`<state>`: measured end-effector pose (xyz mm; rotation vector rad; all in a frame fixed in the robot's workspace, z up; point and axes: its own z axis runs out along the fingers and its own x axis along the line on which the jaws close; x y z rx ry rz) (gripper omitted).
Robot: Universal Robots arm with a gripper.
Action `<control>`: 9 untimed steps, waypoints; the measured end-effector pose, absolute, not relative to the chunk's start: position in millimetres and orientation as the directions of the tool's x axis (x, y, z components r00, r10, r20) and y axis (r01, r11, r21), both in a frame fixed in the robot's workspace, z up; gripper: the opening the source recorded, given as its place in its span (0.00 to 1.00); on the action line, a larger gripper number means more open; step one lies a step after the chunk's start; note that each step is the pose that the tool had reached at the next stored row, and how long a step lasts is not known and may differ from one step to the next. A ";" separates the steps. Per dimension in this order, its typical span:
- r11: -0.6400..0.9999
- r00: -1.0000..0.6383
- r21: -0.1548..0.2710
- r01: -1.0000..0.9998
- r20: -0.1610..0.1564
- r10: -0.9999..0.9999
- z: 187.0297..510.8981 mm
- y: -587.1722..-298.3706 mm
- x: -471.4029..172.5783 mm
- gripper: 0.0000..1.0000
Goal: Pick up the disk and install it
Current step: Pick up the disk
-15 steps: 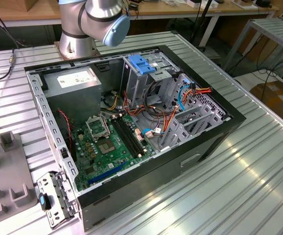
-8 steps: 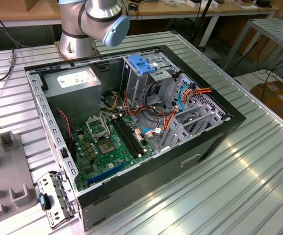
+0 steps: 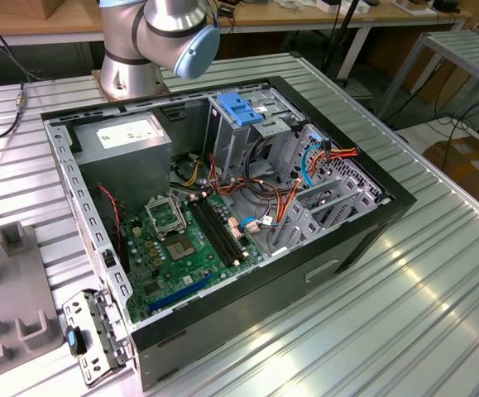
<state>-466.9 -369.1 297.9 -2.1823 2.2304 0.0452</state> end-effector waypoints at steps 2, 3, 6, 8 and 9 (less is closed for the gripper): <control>0.022 -0.022 0.006 -1.000 -0.035 -0.999 297.7 -369.1 -466.9 0.45; 0.022 -0.022 0.006 -1.000 -0.035 -0.999 297.5 -369.1 -466.9 0.45; 0.022 -0.022 0.006 -1.000 -0.035 -0.999 296.9 -368.7 -466.9 0.45; 0.022 -0.022 0.006 -1.000 -0.034 -0.999 296.7 -368.3 -466.9 0.45; 0.022 -0.022 0.006 -1.000 -0.034 -0.999 296.7 -368.2 -466.9 0.45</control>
